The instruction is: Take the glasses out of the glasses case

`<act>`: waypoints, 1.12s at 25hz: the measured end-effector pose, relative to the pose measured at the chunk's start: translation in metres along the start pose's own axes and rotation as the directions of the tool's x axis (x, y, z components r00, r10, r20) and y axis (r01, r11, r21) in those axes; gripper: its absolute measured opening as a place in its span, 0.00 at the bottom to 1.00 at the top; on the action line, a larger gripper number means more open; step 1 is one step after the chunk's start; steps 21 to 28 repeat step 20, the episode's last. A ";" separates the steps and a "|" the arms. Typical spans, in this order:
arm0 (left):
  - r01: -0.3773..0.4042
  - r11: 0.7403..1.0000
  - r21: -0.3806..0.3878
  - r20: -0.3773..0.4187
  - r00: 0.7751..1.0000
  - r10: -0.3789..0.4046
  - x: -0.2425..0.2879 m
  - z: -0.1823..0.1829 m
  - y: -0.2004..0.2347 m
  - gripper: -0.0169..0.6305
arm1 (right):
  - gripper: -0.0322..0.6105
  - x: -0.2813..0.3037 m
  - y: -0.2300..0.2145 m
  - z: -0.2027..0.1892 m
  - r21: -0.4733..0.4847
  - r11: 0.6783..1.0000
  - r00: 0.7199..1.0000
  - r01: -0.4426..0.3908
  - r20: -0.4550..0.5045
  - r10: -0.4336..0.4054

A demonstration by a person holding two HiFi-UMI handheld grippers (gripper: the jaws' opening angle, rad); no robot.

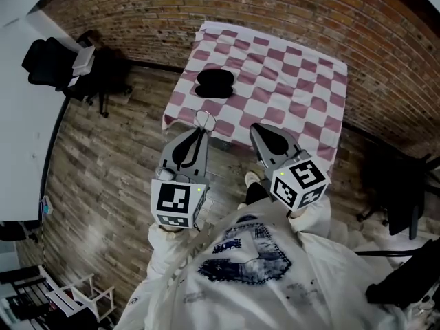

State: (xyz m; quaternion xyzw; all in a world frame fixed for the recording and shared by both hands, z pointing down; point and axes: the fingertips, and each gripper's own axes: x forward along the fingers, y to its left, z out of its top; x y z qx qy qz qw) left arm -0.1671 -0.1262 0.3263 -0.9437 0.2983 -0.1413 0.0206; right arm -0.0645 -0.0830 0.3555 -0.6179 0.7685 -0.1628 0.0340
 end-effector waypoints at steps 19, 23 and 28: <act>0.011 1.000 -0.016 0.000 1.000 -0.011 -0.007 -0.007 0.007 0.08 | 0.07 0.005 0.010 -0.005 -0.005 1.000 1.000 -0.001 -0.011 0.000; 0.011 1.000 -0.015 0.000 1.000 -0.011 -0.006 -0.006 0.007 0.08 | 0.07 0.005 0.009 -0.004 -0.004 1.000 1.000 0.000 -0.012 0.000; 0.011 1.000 -0.015 0.000 1.000 -0.011 -0.006 -0.006 0.007 0.08 | 0.07 0.005 0.009 -0.004 -0.004 1.000 1.000 0.000 -0.012 0.000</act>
